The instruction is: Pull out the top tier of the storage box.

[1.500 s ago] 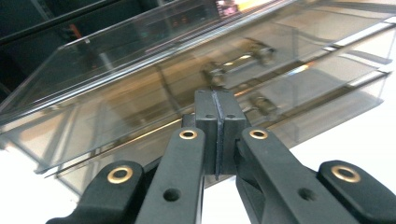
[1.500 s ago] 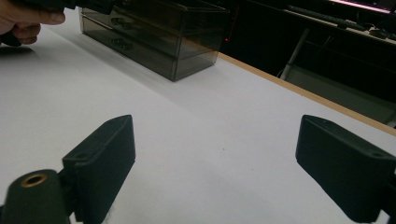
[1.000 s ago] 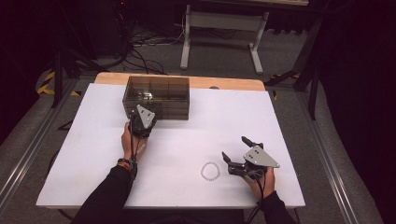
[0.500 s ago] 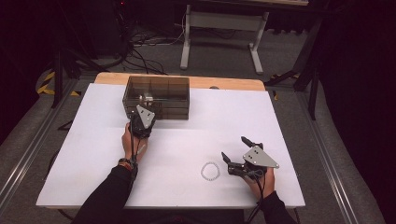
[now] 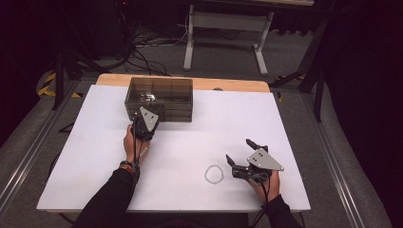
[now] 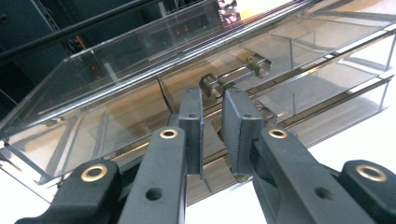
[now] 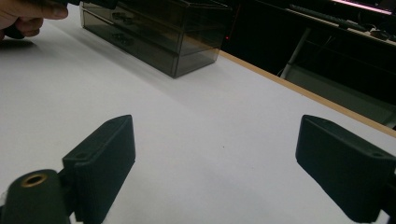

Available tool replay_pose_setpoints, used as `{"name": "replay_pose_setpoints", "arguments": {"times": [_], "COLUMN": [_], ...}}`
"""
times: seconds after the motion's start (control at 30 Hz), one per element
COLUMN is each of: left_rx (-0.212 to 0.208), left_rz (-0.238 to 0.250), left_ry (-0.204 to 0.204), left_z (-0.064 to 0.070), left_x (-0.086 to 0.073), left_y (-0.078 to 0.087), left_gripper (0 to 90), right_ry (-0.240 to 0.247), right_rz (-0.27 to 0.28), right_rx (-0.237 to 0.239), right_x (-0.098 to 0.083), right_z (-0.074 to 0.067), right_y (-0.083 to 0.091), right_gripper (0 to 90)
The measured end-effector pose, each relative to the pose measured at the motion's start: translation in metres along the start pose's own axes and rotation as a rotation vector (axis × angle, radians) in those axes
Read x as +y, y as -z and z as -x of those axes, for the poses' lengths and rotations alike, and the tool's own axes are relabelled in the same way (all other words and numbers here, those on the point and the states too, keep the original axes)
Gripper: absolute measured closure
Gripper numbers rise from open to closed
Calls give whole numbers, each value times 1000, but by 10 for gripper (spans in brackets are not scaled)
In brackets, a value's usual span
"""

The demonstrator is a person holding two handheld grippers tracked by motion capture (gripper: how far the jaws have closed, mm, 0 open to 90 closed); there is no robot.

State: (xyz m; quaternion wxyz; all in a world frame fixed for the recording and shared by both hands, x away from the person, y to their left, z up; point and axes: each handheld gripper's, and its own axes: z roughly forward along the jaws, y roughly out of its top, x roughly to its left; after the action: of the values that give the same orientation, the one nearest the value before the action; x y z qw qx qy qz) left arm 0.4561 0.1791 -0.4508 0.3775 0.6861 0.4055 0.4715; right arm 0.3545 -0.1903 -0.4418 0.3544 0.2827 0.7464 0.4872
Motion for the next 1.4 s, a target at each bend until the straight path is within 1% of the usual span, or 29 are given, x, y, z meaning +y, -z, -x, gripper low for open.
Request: {"name": "replay_pose_setpoints", "arguments": {"times": [0.03,0.07,0.1,0.13,0.2,0.23,0.4,0.43,0.47,0.5,0.57,0.6,0.63,0.73,0.8,0.9,0.93,1.0,1.03,1.13,1.2,1.27,1.3,1.37,1.4], "left_rx": [6,19,26,26,40,40,55,55,56,63,60,62,65,64,66,67,71,81,81,82,80,83,80,77,70], "left_rz": [2,0,1,1,7,7,7,7,6,7,9,9,15,20,27,33,34,29,28,27,26,27,28,29,29], "left_ry": [-15,-54,-65,-65,-90,-90,-137,-137,-148,-167,-162,-167,-182,-186,-203,-188,-190,-207,-201,-204,-195,-201,-196,-201,-195], "left_z": [0,1,2,2,3,3,4,4,4,5,4,5,5,5,4,4,5,6,6,6,6,6,6,6,5], "left_x": [0,0,0,0,0,0,0,0,-1,-1,-1,-2,-2,-3,-4,-4,-4,-4,-4,-4,-5,-4,-4,-4,-5], "left_y": [0,0,0,0,0,0,-2,-2,-2,-2,-2,-2,-2,-2,-2,-1,-1,-1,-1,0,1,1,1,1,1], "left_gripper": [780,779,778,778,778,778,784,785,785,790,793,793,795,797,798,801,801,803,803,803,804,805,805,804,804], "right_ry": [0,-2,-1,1,3,4,6,6,6,7,7,7,8,6,7,8,9,14,14,15,13,13,13,16,17], "right_rz": [0,-1,-2,-2,-2,-1,-3,-3,-3,-4,-5,-5,-7,-7,-9,-15,-16,-17,-19,-22,-26,-26,-26,-27,-28], "right_rx": [-2,-3,-3,-4,-4,-4,-3,-3,-3,-5,-5,-4,-2,-2,0,4,4,-1,-3,-1,-4,-4,-3,-4,-7], "right_x": [0,0,0,0,0,0,0,0,0,0,0,0,0,0,-1,-1,-1,-1,-1,-2,-2,-2,-2,-2,-2], "right_z": [0,0,0,0,0,0,0,-1,-1,-1,-1,-1,-1,-1,-1,-2,-2,-3,-3,-2,-2,-2,-2,-2,-2], "right_y": [0,0,0,0,0,0,0,0,0,0,0,0,-1,-1,-1,-2,-2,-2,-3,-3,-3,-3,-3,-3,-4], "right_gripper": [126,126,126,126,126,126,127,127,127,128,128,128,128,128,129,129,129,144,144,144,144,144,144,145,149]}}
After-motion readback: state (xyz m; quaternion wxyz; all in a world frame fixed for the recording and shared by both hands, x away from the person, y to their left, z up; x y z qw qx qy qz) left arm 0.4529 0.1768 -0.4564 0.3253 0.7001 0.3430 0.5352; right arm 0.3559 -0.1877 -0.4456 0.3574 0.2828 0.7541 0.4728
